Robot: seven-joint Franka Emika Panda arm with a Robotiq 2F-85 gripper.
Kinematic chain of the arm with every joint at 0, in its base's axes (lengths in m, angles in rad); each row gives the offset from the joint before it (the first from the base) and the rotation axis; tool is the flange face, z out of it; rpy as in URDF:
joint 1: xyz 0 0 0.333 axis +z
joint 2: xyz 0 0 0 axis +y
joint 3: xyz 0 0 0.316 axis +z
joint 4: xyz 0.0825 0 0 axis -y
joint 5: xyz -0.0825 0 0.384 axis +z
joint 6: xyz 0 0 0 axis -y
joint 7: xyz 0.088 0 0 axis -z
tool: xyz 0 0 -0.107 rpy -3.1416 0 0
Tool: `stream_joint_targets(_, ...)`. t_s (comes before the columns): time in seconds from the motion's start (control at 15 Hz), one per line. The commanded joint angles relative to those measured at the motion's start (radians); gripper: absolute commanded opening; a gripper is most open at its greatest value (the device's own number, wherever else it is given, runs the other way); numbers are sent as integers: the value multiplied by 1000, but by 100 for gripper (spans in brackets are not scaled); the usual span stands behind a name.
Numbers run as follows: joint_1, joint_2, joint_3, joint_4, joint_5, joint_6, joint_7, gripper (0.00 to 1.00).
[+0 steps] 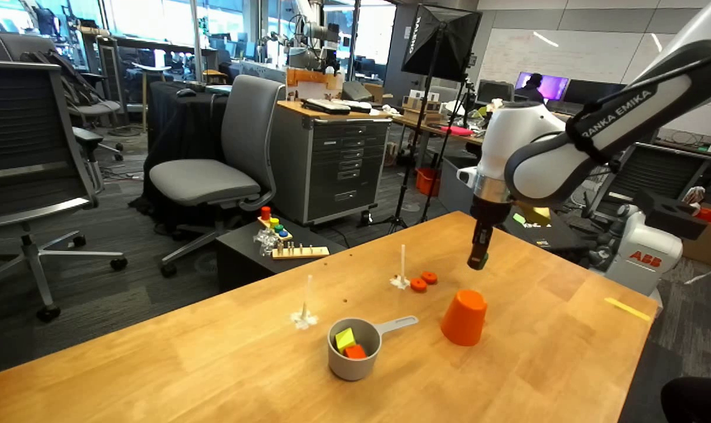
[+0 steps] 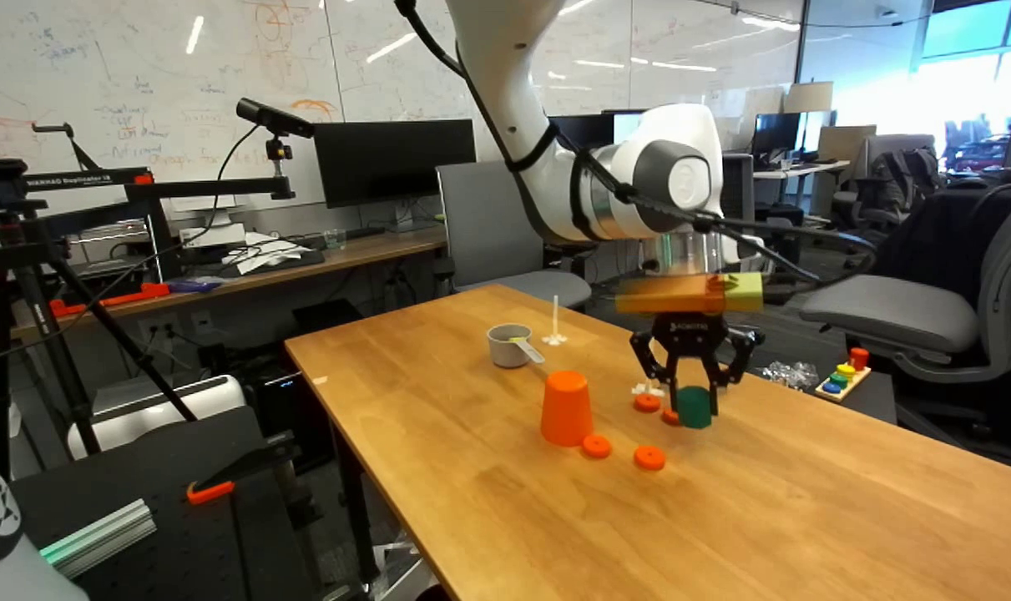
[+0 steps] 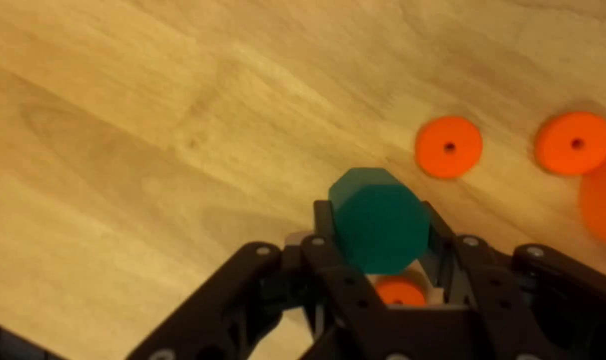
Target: Put the three blocks in the gray cup
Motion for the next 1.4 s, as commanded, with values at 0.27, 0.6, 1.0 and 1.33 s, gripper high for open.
stream_joint_targets(0.27,246,-266,-12,-84,-193,-42,113,17)
stream_joint_targets(0.6,385,-271,60,-16,-252,-162,175,17)
stream_joint_targets(1.0,461,-144,97,94,-264,-250,180,17)
stream_joint_targets(1.33,445,2,90,200,-232,-257,151,17)
